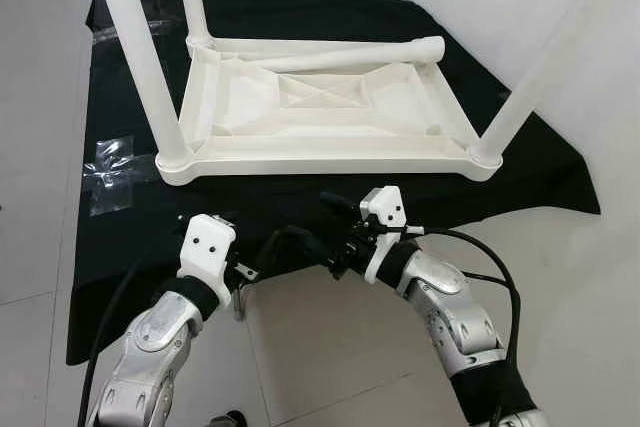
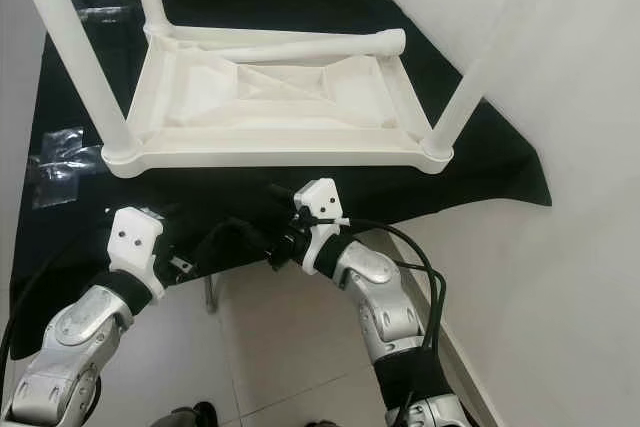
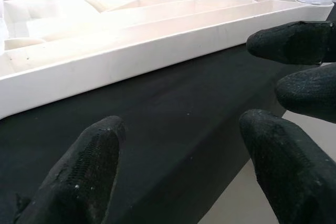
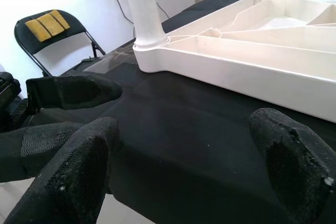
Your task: Building children table
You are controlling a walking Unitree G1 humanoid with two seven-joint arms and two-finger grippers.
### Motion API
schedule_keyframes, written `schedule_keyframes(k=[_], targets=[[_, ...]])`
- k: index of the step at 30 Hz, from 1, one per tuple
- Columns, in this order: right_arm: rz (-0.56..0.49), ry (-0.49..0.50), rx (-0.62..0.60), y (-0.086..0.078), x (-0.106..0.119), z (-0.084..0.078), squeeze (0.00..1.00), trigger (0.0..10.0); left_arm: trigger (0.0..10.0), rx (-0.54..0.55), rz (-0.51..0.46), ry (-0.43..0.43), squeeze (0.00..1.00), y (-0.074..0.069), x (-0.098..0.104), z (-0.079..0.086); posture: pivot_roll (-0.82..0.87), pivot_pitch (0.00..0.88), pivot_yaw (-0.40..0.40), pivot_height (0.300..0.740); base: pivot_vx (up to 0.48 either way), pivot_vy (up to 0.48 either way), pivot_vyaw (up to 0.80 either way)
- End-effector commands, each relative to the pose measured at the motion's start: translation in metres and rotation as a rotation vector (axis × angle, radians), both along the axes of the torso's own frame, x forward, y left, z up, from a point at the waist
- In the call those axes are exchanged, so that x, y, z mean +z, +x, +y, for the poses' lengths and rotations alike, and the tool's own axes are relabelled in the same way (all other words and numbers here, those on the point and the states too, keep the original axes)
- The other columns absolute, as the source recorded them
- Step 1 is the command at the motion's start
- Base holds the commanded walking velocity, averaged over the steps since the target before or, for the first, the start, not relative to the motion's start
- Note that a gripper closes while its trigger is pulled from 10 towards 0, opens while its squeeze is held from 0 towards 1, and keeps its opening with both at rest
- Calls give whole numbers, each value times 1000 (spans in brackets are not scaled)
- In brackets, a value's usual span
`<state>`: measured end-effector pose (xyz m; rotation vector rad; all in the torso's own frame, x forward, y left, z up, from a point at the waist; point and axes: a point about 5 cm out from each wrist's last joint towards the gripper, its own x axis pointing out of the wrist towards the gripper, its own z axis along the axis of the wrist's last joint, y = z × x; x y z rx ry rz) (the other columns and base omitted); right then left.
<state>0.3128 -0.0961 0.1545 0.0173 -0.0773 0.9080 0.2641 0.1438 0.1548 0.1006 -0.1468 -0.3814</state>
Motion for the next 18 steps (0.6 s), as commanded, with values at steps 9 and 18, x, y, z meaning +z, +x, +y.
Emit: schedule_keyframes(k=[9, 18], targets=[[-36, -336, -110, 35, 7, -16, 0, 10000, 10000, -27, 29, 21, 0, -4, -4, -2, 74, 203, -92, 740, 0, 0, 0], [-172, -574, -137, 82, 82, -17, 0, 10000, 10000, -41, 18, 32, 0, -18, 2, -6, 108, 266, -121, 740, 0, 0, 0]])
